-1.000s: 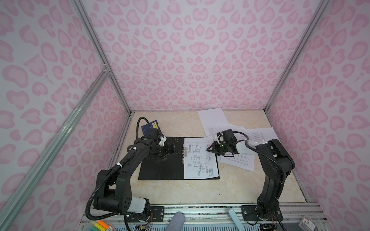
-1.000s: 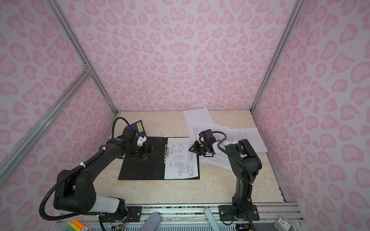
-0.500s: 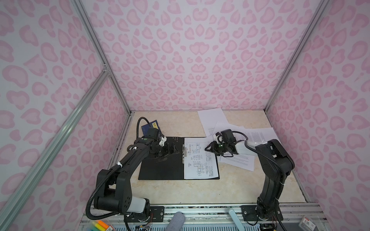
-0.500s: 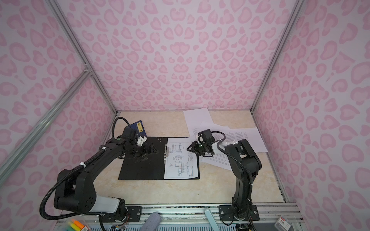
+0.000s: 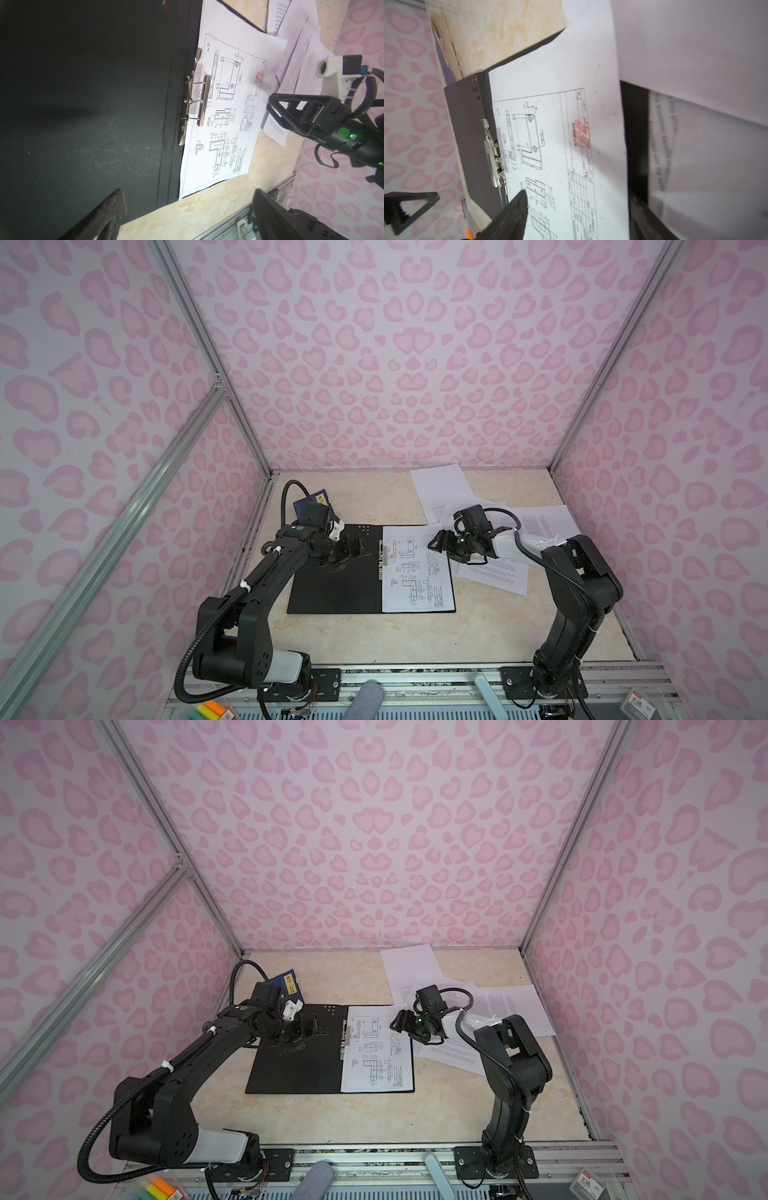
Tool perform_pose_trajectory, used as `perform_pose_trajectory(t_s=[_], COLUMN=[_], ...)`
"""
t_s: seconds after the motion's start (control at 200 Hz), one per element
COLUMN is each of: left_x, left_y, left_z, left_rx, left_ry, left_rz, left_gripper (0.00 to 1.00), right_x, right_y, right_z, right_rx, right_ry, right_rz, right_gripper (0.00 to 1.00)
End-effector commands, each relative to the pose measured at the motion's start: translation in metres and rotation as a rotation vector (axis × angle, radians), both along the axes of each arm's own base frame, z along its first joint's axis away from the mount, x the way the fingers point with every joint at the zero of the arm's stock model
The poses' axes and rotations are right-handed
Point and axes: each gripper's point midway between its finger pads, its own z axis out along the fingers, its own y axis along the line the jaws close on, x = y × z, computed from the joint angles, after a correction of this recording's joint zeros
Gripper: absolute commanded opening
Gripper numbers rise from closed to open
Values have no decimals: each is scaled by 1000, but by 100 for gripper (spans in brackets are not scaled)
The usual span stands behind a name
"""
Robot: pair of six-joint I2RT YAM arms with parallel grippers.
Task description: Put the files into the folder
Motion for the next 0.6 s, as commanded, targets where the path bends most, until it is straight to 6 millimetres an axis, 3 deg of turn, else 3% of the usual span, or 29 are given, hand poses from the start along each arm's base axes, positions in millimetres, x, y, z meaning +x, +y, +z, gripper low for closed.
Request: perform_pose_trajectory(t_s=[0.0,0.11,0.215,0.31,0.44,0.6], left_x=[0,0,-3,-8,-10,-7], left_y=[4,2,-13,-48,-106,-151], left_z=[19,42,63,78,80,76], left_rx=[15,-4,-22,-46,-50,-94], left_ry=[-42,-95,-153,-191,-200,-184], left_rz=[20,21,-25,-115,-247,-322], left_gripper=[98,98,98,98,98,98], right_x=[-4,-2,-2,-2,2,15], right_y=[-36,-71,-127,-178,-234,-272], right_z=[-1,18,29,32,34,28], right_rx=[-124,-163,-264,-273,-284,-350], right_ry=[8,-23,-24,-19,-13,15], right_rz=[-74,-128,-205,-296,-408,-470], right_gripper=[78,79,79,79,76,73])
